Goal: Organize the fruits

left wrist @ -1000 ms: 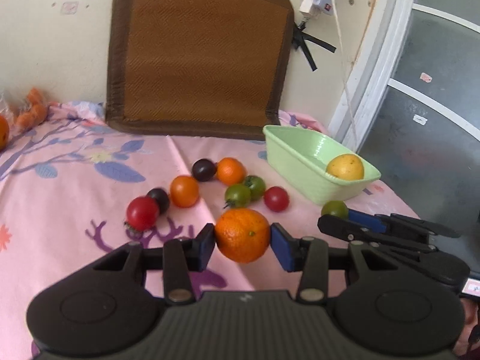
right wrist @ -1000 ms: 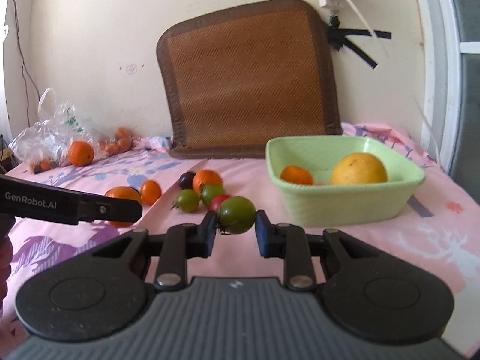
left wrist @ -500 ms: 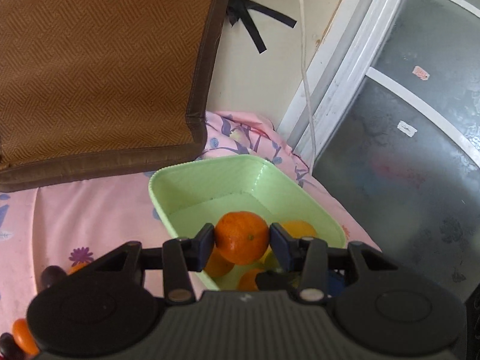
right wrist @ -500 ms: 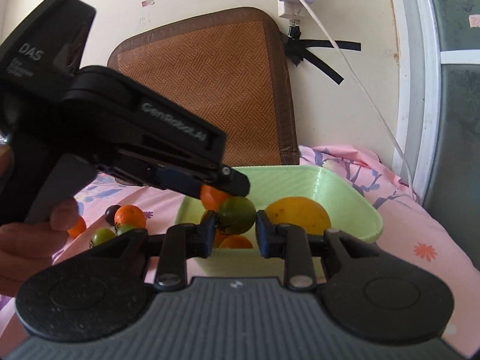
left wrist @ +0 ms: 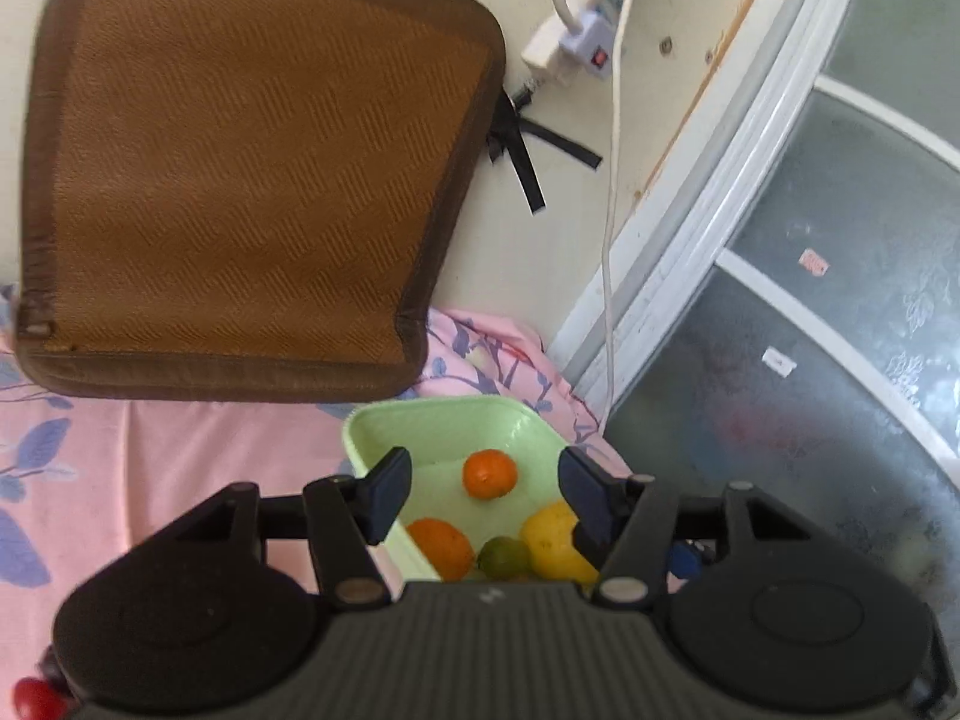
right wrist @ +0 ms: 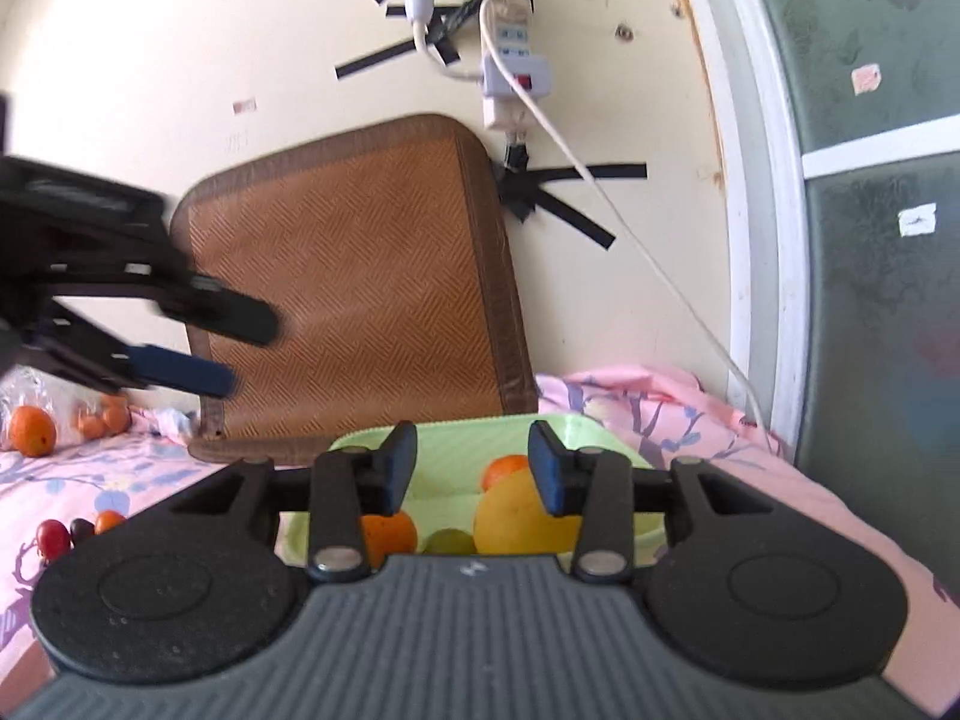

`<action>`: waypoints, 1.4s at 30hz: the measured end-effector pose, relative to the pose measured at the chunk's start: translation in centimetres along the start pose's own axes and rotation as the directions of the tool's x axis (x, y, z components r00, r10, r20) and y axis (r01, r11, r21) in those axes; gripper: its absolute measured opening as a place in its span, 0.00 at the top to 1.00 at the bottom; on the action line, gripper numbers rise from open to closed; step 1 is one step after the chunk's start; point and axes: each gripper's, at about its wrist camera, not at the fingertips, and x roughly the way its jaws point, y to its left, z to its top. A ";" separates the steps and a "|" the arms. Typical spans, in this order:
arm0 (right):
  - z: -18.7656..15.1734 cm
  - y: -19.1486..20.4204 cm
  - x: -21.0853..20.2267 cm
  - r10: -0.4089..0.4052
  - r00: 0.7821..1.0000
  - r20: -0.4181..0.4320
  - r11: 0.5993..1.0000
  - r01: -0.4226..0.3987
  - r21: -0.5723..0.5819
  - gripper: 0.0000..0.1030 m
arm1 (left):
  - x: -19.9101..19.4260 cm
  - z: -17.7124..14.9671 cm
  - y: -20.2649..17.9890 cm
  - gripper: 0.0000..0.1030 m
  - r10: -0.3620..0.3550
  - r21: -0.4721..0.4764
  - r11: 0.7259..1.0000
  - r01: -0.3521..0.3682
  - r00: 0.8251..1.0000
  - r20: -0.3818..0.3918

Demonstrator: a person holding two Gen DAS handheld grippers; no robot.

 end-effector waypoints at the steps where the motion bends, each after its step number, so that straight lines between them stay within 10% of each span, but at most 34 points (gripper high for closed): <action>1: 0.0 0.1 -0.3 0.008 1.000 0.009 1.000 -0.008 0.005 0.57 | -1.8 -0.2 0.6 0.43 0.026 -0.002 1.000 -0.026 0.999 0.031; 12: -0.5 5.2 -2.0 0.258 0.955 -0.147 0.964 -0.243 0.110 0.57 | -12.7 -7.3 8.3 0.42 0.425 -0.065 0.905 -0.421 0.901 0.086; 18: -2.0 8.1 -2.0 0.307 0.914 -0.263 0.949 -0.273 0.157 0.57 | -11.4 -10.4 8.0 0.42 0.409 -0.019 0.913 -0.409 0.910 0.063; 42: -2.4 8.2 -1.9 0.248 0.927 -0.282 0.965 -0.211 0.154 0.57 | -12.6 -11.7 7.9 0.41 0.364 -0.023 0.931 -0.365 0.921 0.136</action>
